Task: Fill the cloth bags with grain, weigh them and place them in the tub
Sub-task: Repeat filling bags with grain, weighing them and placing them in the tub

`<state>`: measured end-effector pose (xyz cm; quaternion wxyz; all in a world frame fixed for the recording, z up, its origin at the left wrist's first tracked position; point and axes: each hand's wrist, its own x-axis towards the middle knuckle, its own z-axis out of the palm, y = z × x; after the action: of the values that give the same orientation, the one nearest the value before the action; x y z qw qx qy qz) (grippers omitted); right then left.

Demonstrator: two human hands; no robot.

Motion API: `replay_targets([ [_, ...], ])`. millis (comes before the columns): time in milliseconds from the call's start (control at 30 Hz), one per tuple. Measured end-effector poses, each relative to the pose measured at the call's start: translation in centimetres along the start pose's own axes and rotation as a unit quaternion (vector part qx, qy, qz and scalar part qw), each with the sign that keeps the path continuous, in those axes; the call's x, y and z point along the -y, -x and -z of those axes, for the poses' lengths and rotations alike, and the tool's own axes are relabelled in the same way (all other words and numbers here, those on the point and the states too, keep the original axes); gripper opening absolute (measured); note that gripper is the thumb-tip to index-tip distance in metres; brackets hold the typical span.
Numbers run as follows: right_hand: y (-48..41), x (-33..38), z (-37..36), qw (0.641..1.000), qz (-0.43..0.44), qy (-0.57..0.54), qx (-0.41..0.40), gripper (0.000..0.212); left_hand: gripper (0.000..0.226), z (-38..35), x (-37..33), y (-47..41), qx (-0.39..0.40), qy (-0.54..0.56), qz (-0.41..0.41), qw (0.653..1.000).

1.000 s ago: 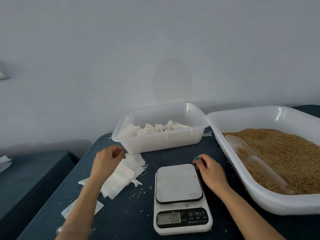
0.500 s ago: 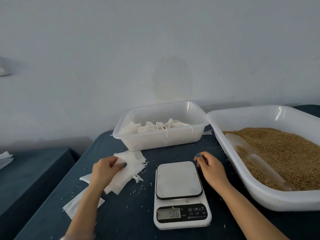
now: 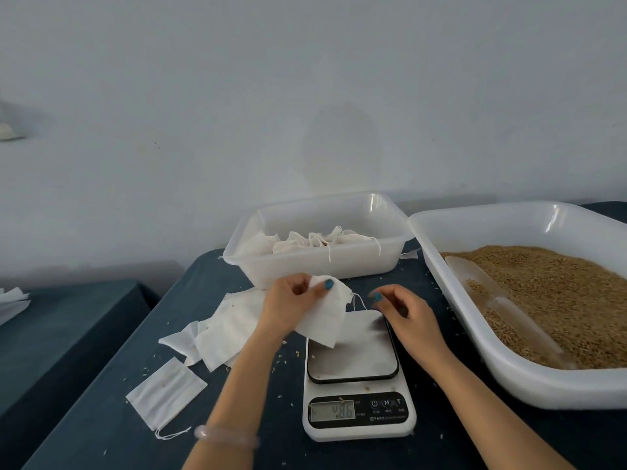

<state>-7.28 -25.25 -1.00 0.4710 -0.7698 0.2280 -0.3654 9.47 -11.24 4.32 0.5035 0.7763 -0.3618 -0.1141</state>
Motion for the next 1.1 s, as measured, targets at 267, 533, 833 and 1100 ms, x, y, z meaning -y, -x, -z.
replay_targets([
  [267,1.1,2.1,-0.6,0.994,0.068,0.009,0.088,0.024,0.043,-1.5,0.3,2.0,0.017,-0.068,-0.058,0.996],
  [533,1.2,2.7,-0.2,0.991,0.095,-0.016,0.098,0.038,0.041,-1.6,0.2,2.4,0.013,-0.065,-0.061,0.996],
  [833,1.7,3.4,-0.5,0.991,0.092,-0.023,0.1,0.03,0.054,-1.8,-0.5,2.9,0.033,-0.033,-0.055,0.997],
  [1100,1.7,3.5,-0.6,0.993,0.076,-0.04,0.075,0.037,0.07,-1.9,-0.8,3.4,0.062,-0.062,-0.082,0.993],
])
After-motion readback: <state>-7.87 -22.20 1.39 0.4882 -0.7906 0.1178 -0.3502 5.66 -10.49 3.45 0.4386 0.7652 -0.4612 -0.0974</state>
